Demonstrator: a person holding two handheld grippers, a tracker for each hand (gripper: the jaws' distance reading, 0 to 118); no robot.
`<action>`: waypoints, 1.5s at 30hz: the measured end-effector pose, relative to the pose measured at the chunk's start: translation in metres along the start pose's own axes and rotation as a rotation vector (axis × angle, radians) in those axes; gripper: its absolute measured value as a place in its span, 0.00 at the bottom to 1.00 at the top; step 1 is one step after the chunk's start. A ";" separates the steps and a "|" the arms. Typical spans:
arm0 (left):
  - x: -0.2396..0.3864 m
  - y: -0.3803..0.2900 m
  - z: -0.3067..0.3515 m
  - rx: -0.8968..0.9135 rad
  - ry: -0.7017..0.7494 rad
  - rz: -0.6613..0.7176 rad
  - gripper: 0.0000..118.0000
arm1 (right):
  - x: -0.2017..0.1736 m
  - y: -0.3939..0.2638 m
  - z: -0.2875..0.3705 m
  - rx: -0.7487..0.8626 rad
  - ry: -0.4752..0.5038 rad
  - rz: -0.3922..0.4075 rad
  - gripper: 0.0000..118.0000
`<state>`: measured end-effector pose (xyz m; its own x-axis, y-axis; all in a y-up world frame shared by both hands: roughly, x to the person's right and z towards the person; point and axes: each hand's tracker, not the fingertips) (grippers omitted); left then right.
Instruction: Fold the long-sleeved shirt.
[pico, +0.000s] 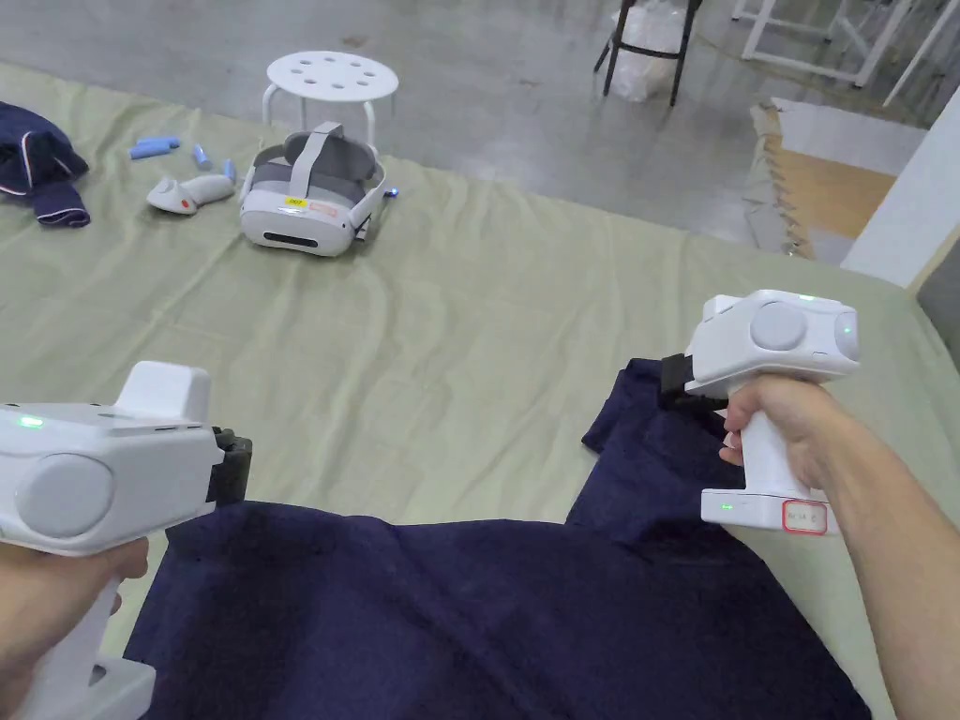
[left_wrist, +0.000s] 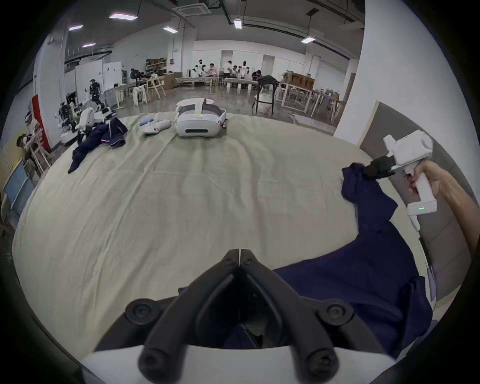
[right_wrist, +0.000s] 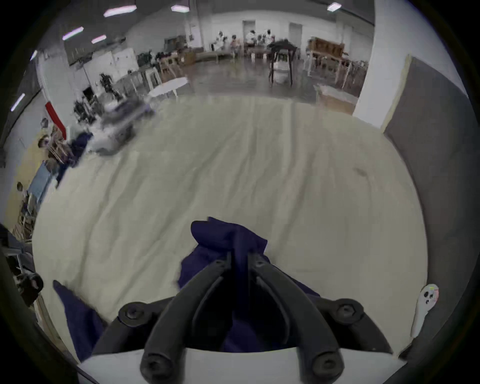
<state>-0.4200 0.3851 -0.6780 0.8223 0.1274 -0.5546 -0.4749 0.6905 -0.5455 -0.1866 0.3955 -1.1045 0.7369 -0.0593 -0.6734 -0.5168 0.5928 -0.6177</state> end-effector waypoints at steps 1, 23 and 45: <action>0.003 -0.002 0.011 0.004 -0.004 -0.008 0.03 | 0.000 -0.006 0.029 0.046 0.004 0.019 0.07; 0.033 -0.063 0.149 0.065 -0.086 -0.012 0.03 | -0.009 -0.252 0.075 -0.102 -0.037 -0.121 0.12; 0.010 0.014 0.020 -0.193 -0.005 0.060 0.91 | 0.033 -0.284 0.276 0.192 -0.031 -0.124 0.02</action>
<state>-0.4123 0.4107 -0.6787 0.7920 0.1683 -0.5869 -0.5741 0.5327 -0.6218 0.1044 0.4466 -0.8390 0.8040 -0.1183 -0.5828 -0.3311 0.7249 -0.6041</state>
